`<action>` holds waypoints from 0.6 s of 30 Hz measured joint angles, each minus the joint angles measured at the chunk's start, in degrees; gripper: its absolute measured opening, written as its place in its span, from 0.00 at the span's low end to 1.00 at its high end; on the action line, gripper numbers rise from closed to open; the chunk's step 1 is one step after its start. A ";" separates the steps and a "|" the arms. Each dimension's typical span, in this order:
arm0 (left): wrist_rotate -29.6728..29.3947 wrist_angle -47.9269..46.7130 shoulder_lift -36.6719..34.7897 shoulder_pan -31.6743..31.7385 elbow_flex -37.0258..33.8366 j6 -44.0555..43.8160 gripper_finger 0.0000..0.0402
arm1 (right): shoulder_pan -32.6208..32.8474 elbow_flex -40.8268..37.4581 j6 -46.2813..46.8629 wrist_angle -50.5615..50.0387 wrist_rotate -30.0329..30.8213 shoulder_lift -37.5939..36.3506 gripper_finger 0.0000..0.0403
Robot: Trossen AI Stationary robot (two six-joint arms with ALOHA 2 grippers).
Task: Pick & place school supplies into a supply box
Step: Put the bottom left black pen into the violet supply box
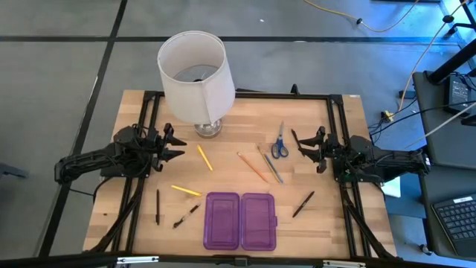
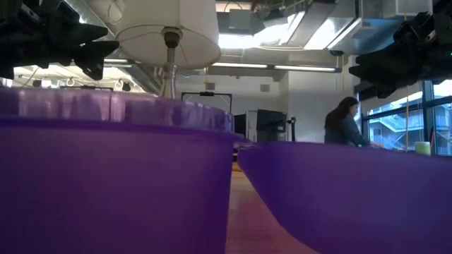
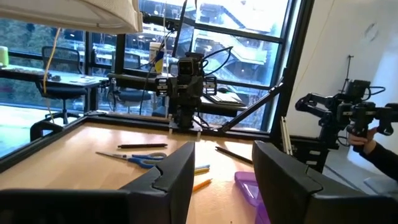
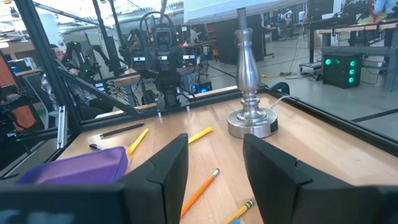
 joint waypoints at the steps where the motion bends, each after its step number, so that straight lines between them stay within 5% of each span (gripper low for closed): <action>1: -0.02 -0.07 0.00 0.01 0.00 -0.06 0.38 | 0.00 0.01 0.00 0.00 0.00 0.01 0.39; 18: -4.07 -7.14 6.10 -0.31 4.95 0.83 0.36 | 0.00 0.00 0.02 0.00 -0.02 0.00 0.39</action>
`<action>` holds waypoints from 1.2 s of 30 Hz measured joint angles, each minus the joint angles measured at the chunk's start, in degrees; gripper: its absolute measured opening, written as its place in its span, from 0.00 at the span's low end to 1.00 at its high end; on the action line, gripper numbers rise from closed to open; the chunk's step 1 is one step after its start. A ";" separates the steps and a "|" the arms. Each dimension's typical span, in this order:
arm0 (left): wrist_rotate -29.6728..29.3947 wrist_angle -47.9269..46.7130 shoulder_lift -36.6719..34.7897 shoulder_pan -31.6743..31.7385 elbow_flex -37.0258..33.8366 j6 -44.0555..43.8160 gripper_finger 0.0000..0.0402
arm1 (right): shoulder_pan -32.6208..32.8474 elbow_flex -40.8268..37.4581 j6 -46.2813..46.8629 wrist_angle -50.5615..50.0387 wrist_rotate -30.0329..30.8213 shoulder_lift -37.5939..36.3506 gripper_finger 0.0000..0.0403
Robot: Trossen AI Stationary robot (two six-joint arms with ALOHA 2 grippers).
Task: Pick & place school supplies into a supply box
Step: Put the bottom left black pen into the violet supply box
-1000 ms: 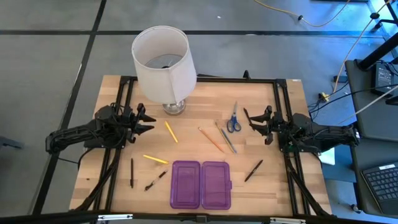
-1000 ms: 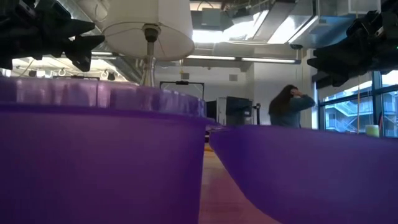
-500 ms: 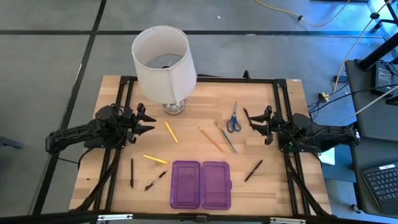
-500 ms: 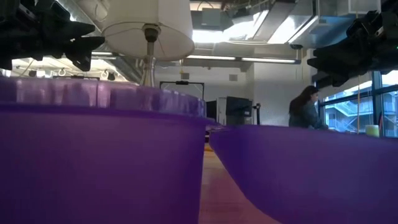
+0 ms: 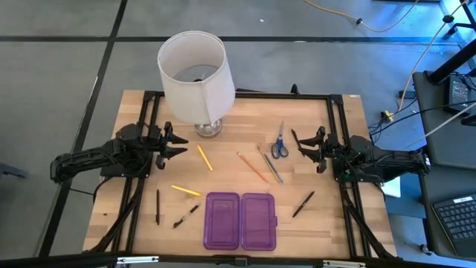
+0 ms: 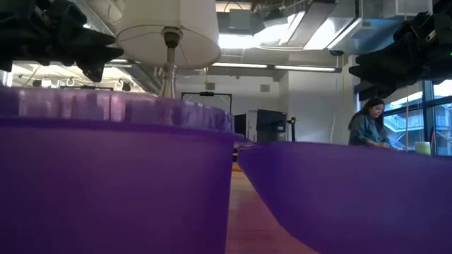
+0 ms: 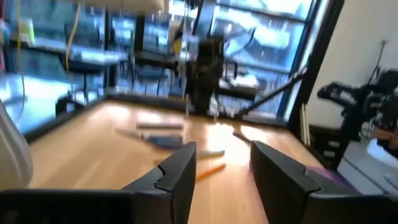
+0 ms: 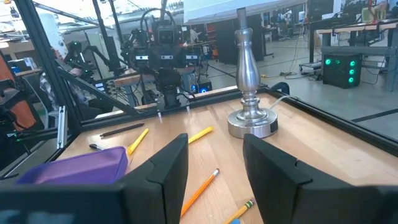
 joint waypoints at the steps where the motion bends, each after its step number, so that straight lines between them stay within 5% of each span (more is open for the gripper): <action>1: -0.14 -0.72 1.24 -0.34 0.61 -0.03 0.36 | 0.00 0.00 -0.02 0.00 0.02 0.00 0.39; 9: -6.02 -3.18 13.93 -6.64 6.69 2.97 0.34 | 0.00 0.00 0.00 0.00 0.02 0.00 0.39; 19: -23.31 -23.91 33.56 -20.22 21.36 -4.34 0.34 | 0.00 0.00 -0.02 0.00 0.02 0.02 0.39; 26: -25.58 -46.40 46.68 -27.96 32.25 -31.74 0.34 | 0.00 0.00 0.33 0.00 0.00 0.00 0.39; 36: -6.42 -58.49 57.81 -40.50 33.30 -81.59 0.34 | 0.00 0.02 0.14 0.00 0.01 0.00 0.39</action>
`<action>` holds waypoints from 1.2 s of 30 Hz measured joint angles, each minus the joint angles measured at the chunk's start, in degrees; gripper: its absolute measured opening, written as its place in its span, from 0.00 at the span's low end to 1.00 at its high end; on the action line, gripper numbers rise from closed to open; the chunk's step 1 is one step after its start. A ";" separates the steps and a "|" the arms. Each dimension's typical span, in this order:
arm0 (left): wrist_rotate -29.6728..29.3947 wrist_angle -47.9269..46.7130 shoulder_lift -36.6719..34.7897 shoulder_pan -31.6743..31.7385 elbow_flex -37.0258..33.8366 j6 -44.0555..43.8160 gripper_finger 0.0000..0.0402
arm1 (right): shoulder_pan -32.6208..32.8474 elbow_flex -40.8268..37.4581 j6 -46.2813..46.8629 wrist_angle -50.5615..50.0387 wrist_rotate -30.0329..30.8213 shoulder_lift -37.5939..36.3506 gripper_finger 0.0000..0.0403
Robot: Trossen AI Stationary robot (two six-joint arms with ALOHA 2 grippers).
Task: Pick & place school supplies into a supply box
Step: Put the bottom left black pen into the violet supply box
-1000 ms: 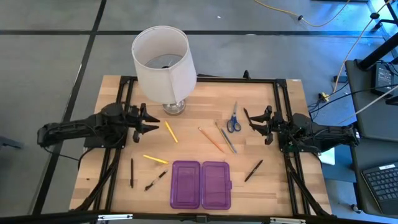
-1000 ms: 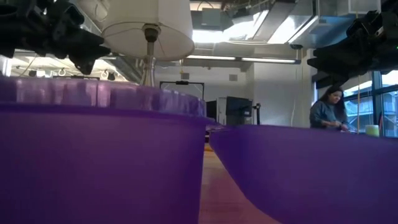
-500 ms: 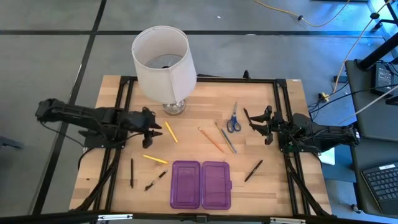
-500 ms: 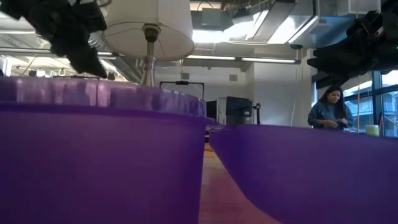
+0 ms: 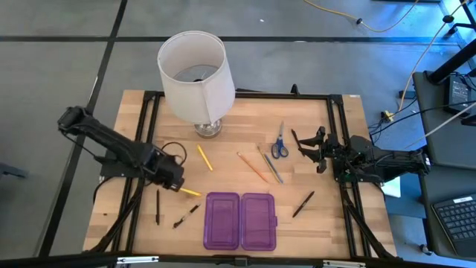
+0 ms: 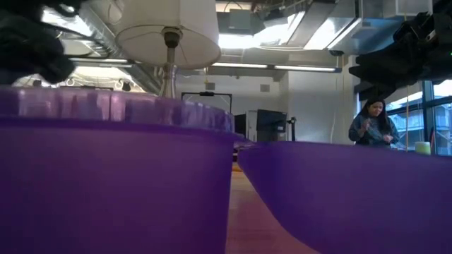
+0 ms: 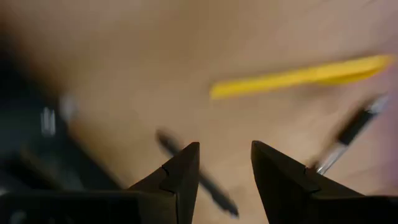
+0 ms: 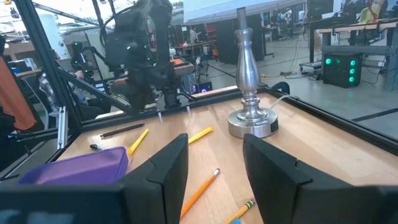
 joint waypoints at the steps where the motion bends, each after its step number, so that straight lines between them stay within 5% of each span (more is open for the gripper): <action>1: 0.81 0.08 0.50 -1.41 0.00 -3.99 0.34 | 0.00 0.00 -0.20 0.00 -0.01 0.00 0.39; 12: 0.20 3.41 1.68 -13.25 0.00 -37.69 0.34 | 0.00 -0.02 1.15 -0.11 -0.86 0.00 0.39; 27: 4.26 22.65 16.56 -19.33 0.00 -38.27 0.34 | 0.00 -0.01 -1.34 -0.73 -3.99 0.20 0.39; 31: 9.51 22.28 17.86 -20.32 0.36 -39.32 0.34 | 0.00 -0.02 -1.41 -0.70 -4.01 0.41 0.39; 36: 9.09 17.87 18.44 -21.82 1.39 -39.42 0.34 | 0.00 -0.02 -1.41 -0.70 -4.01 0.41 0.39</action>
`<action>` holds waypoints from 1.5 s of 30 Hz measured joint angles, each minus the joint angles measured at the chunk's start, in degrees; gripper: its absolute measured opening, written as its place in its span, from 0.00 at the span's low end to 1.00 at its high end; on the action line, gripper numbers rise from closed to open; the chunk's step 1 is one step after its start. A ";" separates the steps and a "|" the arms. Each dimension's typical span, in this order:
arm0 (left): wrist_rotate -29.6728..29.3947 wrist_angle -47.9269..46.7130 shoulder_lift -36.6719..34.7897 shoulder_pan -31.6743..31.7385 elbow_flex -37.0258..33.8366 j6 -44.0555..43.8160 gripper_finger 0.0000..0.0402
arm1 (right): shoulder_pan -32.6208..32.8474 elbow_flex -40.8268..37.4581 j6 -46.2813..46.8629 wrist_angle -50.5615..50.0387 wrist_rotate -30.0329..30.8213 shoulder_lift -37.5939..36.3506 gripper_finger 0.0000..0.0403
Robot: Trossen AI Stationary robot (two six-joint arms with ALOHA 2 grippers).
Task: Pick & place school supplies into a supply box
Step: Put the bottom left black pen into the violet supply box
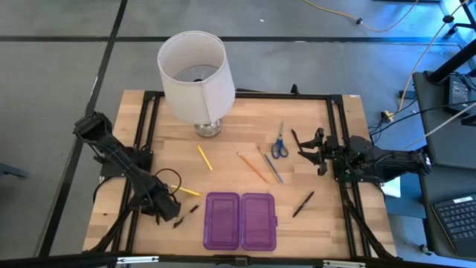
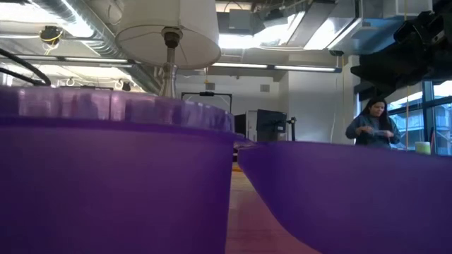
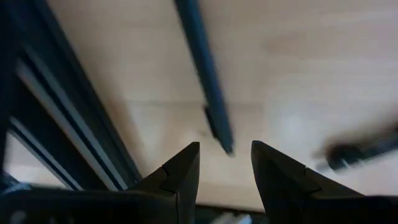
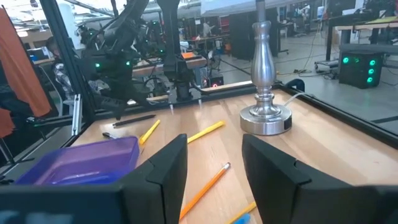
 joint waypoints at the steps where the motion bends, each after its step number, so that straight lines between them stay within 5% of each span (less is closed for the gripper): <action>1: -0.04 -0.78 0.50 -0.10 -0.08 0.04 0.34 | 0.00 0.01 0.00 0.00 0.00 0.00 0.39; 20: -6.12 3.13 6.40 -3.68 0.19 1.82 0.34 | 0.00 0.00 -0.09 0.24 0.94 0.00 0.39; 34: -11.43 3.01 6.45 -4.02 0.10 9.66 0.08 | 0.00 0.00 -0.07 0.26 0.96 0.00 0.39; 45: -14.10 2.25 3.54 -3.91 -0.30 13.69 0.06 | 0.00 0.00 0.70 0.24 0.98 0.00 0.39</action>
